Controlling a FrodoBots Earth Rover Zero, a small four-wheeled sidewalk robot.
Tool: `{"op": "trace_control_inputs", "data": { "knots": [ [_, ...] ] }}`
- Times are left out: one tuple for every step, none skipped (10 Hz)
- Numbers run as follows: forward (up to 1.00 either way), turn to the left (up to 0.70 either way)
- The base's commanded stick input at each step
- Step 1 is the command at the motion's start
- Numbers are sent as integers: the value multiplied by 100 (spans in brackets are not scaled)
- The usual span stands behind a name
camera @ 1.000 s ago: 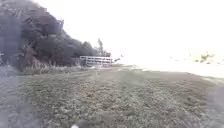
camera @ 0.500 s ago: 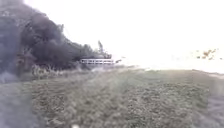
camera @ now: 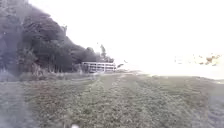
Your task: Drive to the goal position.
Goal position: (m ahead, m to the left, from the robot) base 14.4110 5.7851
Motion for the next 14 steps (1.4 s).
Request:
{"op": "trace_control_inputs", "data": {
  "knots": [
    [45, 0],
    [45, 0],
    [45, 0],
    [45, 0],
    [45, 0],
    [45, 0],
    [45, 0],
    [45, 0],
    [45, 0],
    [45, 0],
    [45, 0],
    [45, 0],
    [45, 0],
    [45, 0]
  ]
}}
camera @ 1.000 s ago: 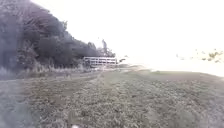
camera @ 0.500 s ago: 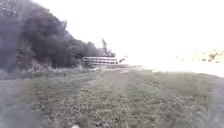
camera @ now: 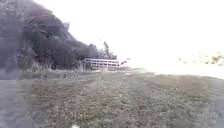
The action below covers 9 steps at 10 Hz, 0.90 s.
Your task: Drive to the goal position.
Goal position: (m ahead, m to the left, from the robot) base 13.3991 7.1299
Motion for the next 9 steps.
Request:
{"op": "trace_control_inputs", "data": {
  "knots": [
    [45, 0],
    [45, 0],
    [45, 0],
    [45, 0],
    [45, 0],
    [45, 0],
    [45, 0],
    [0, 0],
    [0, 0]
  ]
}}
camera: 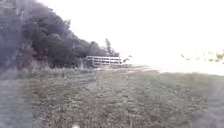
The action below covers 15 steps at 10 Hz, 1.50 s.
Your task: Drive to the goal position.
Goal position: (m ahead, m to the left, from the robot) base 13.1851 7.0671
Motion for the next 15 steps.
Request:
{"op": "trace_control_inputs", "data": {
  "knots": [
    [0, 0],
    [0, 0],
    [0, 0],
    [0, 0],
    [0, 0],
    [0, -3],
    [0, -7],
    [8, -27],
    [30, -27],
    [45, -27],
    [45, -27],
    [45, -27],
    [45, -27],
    [45, -27],
    [45, -27]
  ]
}}
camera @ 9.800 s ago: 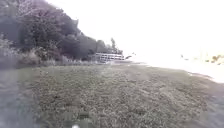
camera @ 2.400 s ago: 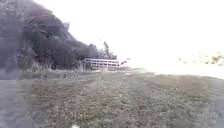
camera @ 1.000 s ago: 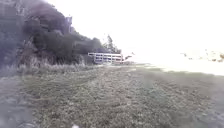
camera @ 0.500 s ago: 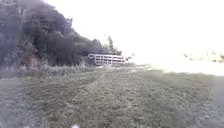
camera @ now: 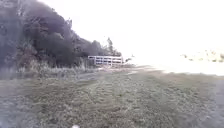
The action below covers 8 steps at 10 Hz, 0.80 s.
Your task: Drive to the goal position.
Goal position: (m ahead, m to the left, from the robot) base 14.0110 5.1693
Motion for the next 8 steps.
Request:
{"op": "trace_control_inputs", "data": {
  "knots": [
    [45, -27],
    [45, -27],
    [45, -27],
    [45, -27],
    [45, -27],
    [45, -27],
    [45, -27],
    [45, -27]
  ]
}}
